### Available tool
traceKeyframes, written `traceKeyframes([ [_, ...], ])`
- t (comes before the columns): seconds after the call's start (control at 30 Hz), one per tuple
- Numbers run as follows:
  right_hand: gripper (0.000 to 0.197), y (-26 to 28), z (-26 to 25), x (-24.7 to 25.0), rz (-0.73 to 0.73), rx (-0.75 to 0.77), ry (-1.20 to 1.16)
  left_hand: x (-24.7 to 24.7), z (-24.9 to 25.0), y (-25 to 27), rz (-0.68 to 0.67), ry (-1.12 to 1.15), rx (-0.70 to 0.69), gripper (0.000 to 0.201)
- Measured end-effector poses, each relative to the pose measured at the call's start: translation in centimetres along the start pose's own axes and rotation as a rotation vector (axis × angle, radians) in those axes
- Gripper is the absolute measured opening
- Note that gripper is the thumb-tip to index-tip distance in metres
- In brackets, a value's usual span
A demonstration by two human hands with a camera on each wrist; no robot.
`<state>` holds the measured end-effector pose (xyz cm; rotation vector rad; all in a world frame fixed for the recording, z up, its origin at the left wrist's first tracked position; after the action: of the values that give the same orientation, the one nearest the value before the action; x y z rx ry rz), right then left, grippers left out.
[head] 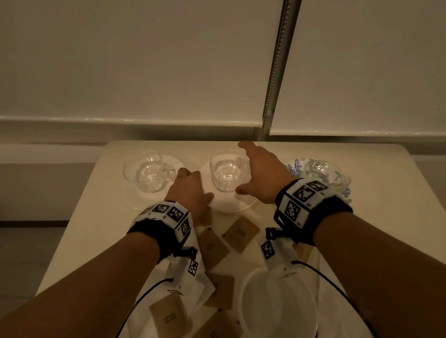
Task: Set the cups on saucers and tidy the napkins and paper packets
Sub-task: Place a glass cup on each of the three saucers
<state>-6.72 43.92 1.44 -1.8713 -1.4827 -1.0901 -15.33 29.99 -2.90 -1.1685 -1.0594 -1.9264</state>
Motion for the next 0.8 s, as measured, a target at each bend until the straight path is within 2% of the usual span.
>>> traceKeyframes([
  [0.1, 0.088, 0.3, 0.3, 1.5, 0.08, 0.003, 0.003, 0.6, -0.7, 1.2, 0.061, 0.118, -0.003, 0.058],
  [0.2, 0.071, 0.9, 1.0, 4.4, 0.26, -0.017, 0.002, 0.2, -1.2, 2.3, 0.054, 0.159, -0.008, 0.05],
  [0.27, 0.067, 1.6, 1.3, 5.8, 0.337, -0.014, -0.018, -0.3, -1.5, 2.6, 0.026, 0.161, 0.01, 0.048],
  [0.43, 0.06, 3.5, 2.2, 7.9, 0.374, -0.001, 0.022, -1.0, -1.9, 3.3, -0.008, 0.112, -0.002, 0.052],
  [0.53, 0.054, 5.2, 4.2, 9.7, 0.411, -0.08, 0.155, -0.8, -2.0, 4.1, -0.016, 0.117, -0.042, 0.055],
  [0.6, 0.056, 6.2, 5.6, 10.4, 0.389, -0.152, 0.228, 0.4, -1.7, 4.6, 0.057, 0.187, -0.094, 0.051],
  [0.7, 0.082, 7.2, 7.8, 9.6, 0.179, -0.254, 0.256, 2.7, 1.2, 5.8, 0.214, 0.245, -0.239, 0.035],
  [0.8, 0.101, 8.1, 9.1, 8.4, 0.013, -0.282, 0.137, 3.0, 6.3, 6.9, 0.182, 0.243, -0.441, 0.022],
])
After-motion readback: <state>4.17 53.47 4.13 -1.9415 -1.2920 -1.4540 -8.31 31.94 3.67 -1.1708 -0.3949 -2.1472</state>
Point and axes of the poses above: each hand's wrist, its own y-axis away from the middle knuckle, its own x-axis out of the back of the hand, z = x × y, the point moved 7 cm from there along -y, towards the middle knuckle, and after that the axes turned 8 degrees about x, right-handed, at the moved point
